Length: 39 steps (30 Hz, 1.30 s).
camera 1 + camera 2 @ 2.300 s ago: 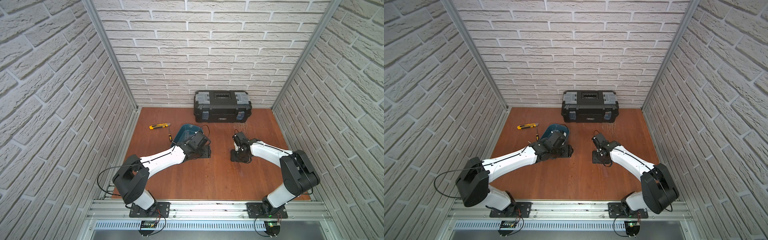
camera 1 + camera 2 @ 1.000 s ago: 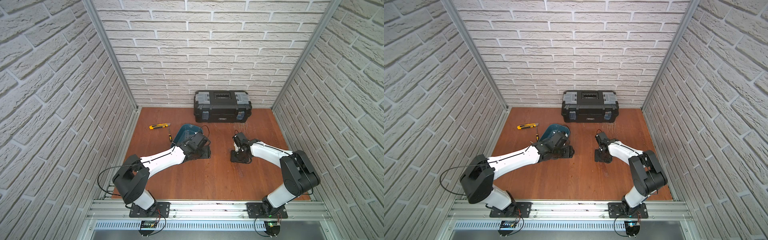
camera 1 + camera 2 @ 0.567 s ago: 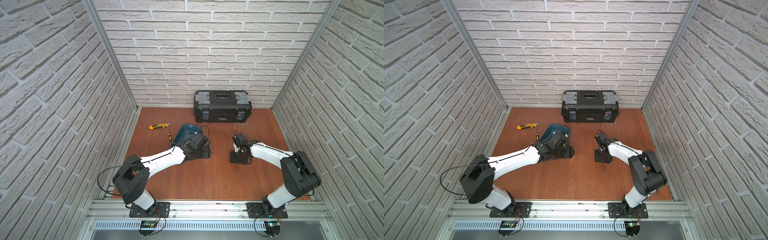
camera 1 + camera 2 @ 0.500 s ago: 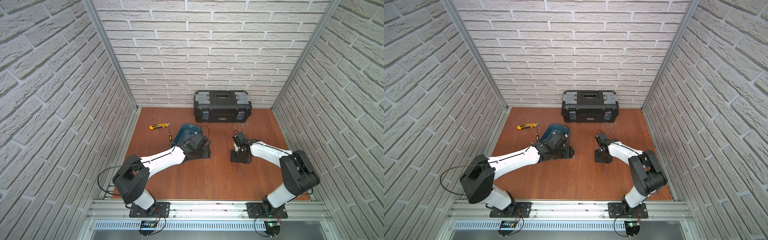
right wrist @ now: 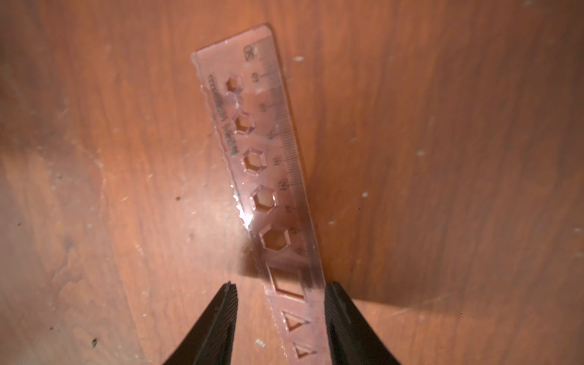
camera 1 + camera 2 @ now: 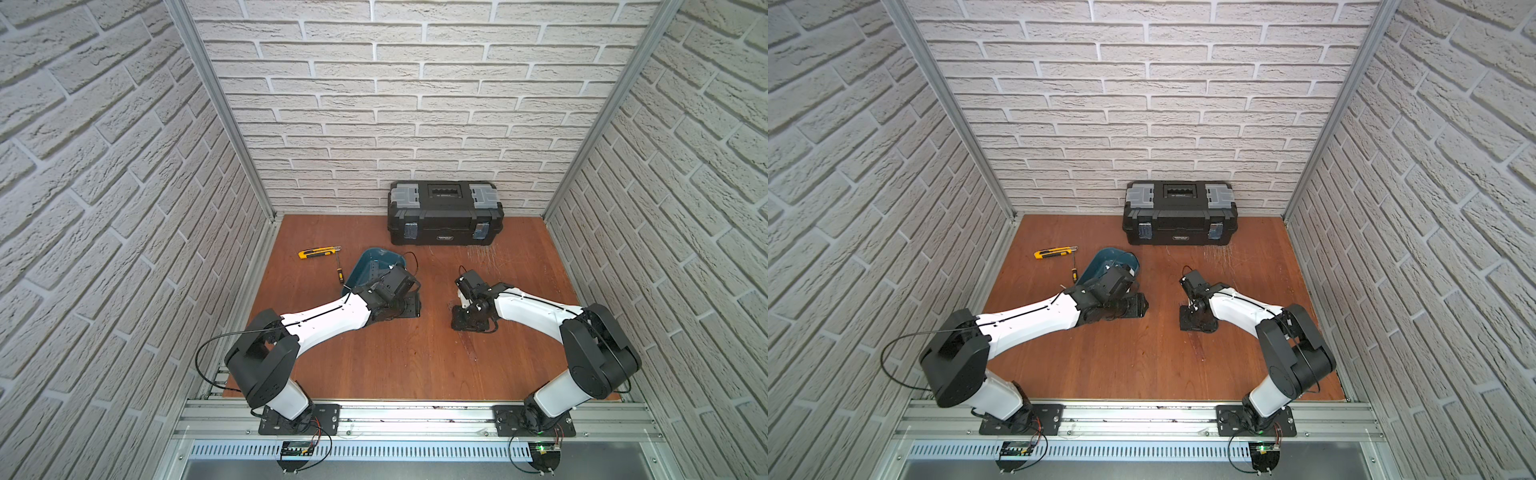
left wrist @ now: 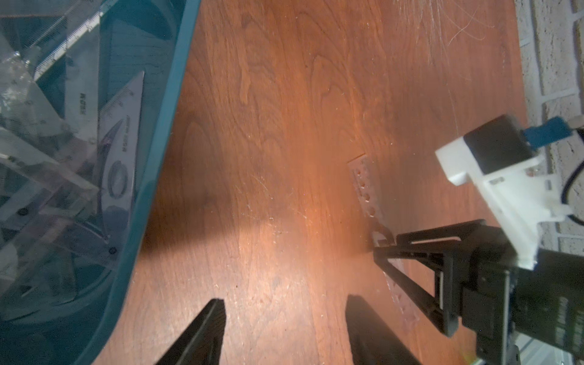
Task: Put the scattered rulers into the storage box
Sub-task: Pick up the ruler from the center of the board.
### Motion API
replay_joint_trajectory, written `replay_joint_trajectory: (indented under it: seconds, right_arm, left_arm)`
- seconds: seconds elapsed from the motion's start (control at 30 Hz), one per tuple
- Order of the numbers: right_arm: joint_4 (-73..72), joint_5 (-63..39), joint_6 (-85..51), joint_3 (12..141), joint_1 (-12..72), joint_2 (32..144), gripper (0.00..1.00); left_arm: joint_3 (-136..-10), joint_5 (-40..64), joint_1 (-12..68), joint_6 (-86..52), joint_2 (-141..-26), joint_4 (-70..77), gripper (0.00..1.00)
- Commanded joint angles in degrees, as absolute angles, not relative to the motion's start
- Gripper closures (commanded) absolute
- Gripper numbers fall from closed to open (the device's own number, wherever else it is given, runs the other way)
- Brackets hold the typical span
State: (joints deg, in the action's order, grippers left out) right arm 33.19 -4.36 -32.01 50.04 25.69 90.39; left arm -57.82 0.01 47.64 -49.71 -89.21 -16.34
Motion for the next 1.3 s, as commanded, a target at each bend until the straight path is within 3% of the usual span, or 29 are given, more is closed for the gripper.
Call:
replay_joint_trajectory:
  seconds: [0.0,0.3,1.27]
  right_arm:
    - [34.05,-3.65,-33.27,51.09,26.28,87.18,0.51]
    - [40.74,2.45,-26.91,56.81,26.28,88.19,0.51]
    - [38.78,2.20,-23.68,57.12,26.30,96.81,0.51]
  left_arm:
    - [-56.95,-0.21,47.34,-49.83,-87.96,-15.34,0.34]
    - [-57.04,-0.29,47.21,-49.65,-87.95,-15.30,0.34]
    - [-56.16,-0.36,47.04,-49.91,-87.35,-15.54,0.34]
